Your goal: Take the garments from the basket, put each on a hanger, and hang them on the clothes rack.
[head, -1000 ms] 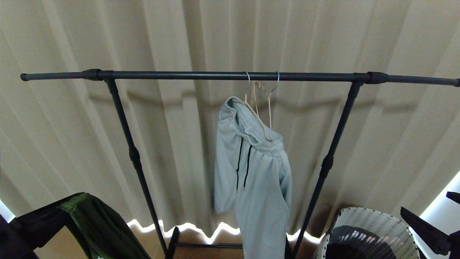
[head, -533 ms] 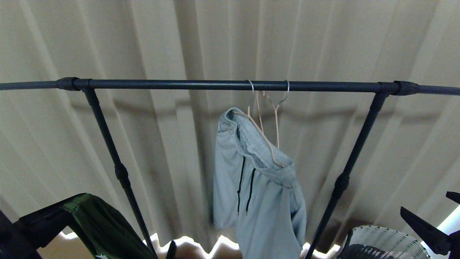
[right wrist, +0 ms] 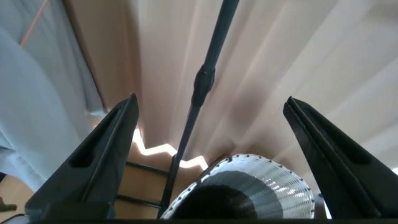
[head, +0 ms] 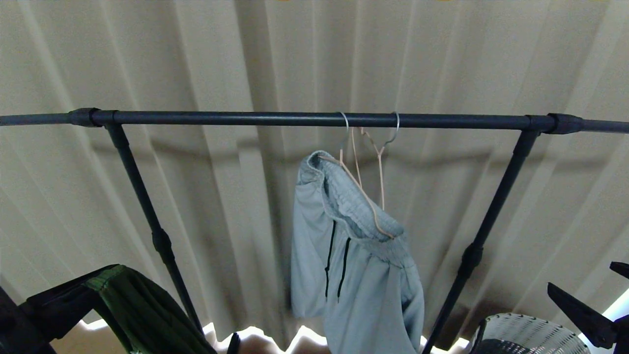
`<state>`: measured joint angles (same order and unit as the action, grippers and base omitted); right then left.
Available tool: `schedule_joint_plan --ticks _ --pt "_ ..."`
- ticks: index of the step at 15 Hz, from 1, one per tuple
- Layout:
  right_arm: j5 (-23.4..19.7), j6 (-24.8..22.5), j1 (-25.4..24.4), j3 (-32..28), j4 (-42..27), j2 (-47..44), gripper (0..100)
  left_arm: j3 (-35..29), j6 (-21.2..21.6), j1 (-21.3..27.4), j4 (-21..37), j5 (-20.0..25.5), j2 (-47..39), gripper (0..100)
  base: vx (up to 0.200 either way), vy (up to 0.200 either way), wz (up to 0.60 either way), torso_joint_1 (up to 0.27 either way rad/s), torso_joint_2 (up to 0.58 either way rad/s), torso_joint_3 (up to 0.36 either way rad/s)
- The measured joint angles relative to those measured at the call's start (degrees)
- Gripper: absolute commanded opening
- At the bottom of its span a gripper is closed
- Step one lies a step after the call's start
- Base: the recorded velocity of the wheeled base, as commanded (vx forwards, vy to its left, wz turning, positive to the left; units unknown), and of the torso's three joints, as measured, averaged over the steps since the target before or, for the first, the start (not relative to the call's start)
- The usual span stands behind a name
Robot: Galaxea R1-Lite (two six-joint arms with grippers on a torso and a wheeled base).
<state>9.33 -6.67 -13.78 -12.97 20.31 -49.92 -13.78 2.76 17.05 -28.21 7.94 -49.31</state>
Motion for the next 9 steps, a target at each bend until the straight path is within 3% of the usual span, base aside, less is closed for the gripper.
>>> schedule_joint_plan --ticks 8,9 --pt "0.0 -0.1 0.0 0.0 0.0 0.0 100 0.0 0.0 0.0 0.0 0.2 0.1 0 0.000 0.200 0.00 0.007 0.00 0.003" --pt "0.0 -0.1 0.0 -0.1 0.0 -0.1 100 0.0 0.0 0.0 0.0 0.2 0.1 0 0.000 0.000 0.00 0.000 0.00 0.000"
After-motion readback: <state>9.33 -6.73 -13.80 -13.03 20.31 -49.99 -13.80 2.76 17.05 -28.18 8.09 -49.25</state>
